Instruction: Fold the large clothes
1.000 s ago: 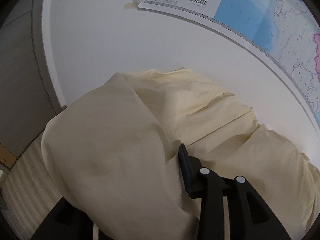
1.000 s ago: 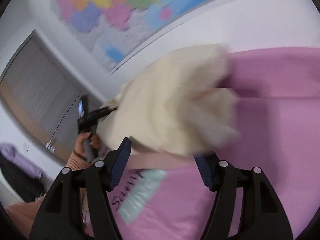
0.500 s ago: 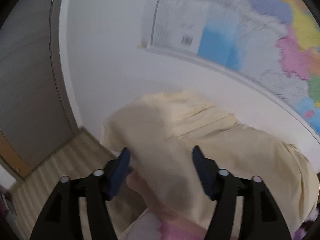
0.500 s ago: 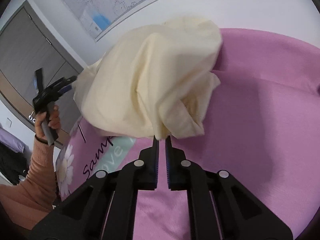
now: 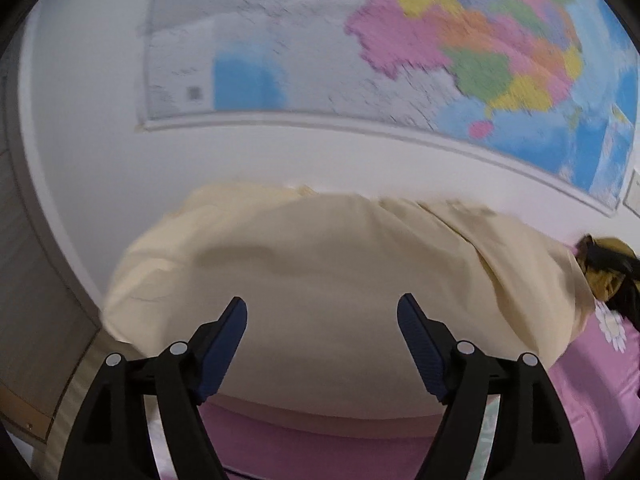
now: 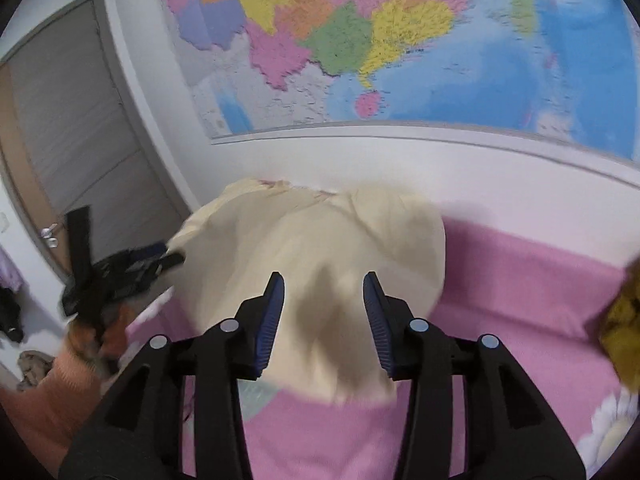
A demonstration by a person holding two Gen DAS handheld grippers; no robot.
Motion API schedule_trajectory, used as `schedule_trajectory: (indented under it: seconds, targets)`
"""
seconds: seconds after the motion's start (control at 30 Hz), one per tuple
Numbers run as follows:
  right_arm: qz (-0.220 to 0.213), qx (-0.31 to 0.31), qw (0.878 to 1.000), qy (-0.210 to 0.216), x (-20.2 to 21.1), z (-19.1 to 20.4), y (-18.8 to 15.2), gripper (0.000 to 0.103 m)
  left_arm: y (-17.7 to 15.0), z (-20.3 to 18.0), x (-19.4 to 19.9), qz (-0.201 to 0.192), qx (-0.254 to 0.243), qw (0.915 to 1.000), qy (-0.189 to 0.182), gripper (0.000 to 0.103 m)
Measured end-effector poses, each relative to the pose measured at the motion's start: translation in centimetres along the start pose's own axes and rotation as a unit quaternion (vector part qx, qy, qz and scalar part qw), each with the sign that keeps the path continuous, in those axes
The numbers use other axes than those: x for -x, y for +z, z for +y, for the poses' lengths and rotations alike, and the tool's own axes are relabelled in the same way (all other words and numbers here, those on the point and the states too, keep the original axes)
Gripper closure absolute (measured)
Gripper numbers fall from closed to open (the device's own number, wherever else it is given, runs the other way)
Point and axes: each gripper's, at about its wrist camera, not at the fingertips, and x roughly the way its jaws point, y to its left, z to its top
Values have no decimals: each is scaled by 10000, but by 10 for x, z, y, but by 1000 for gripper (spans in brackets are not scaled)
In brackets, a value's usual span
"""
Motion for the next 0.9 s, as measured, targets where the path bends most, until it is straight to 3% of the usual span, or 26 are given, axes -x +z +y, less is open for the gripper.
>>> schedule_trajectory:
  seconds: [0.17,0.23,0.5,0.63,0.9]
  targets:
    - [878,-532,9947,85,-65,-22,-21,63,-8,-16,-16,176,-122,9998,32,28]
    - [991,-586,9933,111,-73,-28,-38,65,-13,-16,-13,173,-122,9998,26,28]
    - [846,-286,9959,-118,-49,-16,-39,60,-15,-27,-1,97,-163,9997,129,24]
    - [468,-177,9987,17,-31,0,-29,49,-14,-33,5,28,-237,9996,167,20]
    - [204,316,9992,97,-46,36,1,49,-12,-34,0,86,-186,9998,52,19]
